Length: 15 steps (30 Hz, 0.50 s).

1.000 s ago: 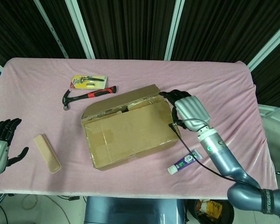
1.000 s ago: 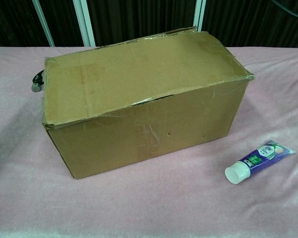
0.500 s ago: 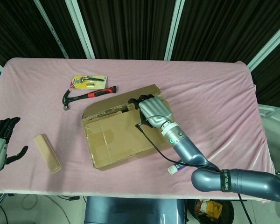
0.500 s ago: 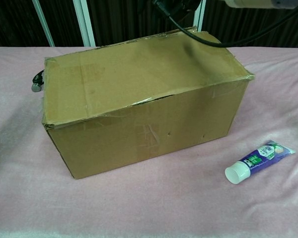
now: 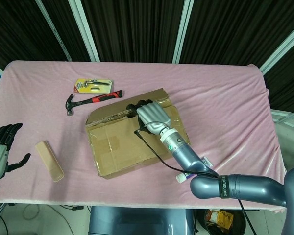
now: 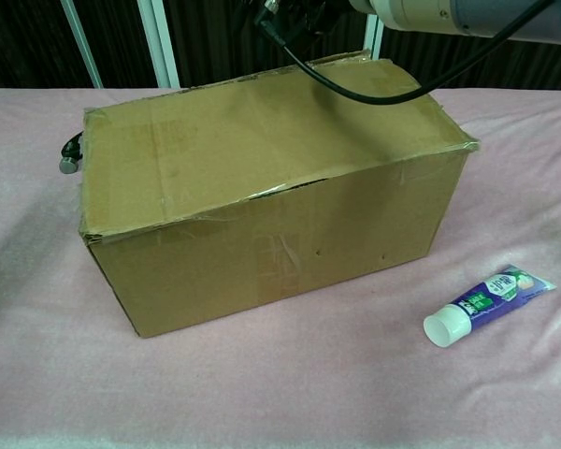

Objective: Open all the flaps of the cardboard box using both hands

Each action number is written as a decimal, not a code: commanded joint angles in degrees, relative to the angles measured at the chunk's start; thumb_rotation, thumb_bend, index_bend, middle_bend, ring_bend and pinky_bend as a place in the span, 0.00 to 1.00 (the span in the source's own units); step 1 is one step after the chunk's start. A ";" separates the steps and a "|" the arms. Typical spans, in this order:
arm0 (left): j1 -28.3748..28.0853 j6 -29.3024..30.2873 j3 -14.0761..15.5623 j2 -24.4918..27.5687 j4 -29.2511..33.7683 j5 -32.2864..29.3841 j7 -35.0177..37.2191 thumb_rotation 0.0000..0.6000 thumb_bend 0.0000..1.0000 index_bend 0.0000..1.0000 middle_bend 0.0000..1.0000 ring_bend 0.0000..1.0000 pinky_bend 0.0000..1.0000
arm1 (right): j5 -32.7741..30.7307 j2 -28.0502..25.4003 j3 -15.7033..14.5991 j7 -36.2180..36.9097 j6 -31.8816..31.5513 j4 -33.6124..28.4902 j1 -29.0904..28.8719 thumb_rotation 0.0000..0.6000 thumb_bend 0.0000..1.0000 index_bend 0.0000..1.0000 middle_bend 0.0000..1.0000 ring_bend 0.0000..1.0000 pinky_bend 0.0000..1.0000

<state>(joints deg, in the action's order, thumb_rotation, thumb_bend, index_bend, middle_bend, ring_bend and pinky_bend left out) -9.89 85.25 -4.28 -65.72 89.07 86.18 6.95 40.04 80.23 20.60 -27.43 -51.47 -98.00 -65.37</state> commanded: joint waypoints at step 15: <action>-0.15 -1.36 -0.29 0.61 0.72 -0.90 1.28 1.00 0.24 0.08 0.11 0.06 0.09 | -1.50 3.64 -2.56 -0.23 0.98 4.52 -2.97 1.00 1.00 0.24 0.36 0.20 0.26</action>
<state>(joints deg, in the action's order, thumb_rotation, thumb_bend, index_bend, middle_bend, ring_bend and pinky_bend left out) -10.04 83.89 -4.56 -65.11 89.80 85.28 8.23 38.55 83.86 18.07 -27.63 -50.51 -93.52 -68.32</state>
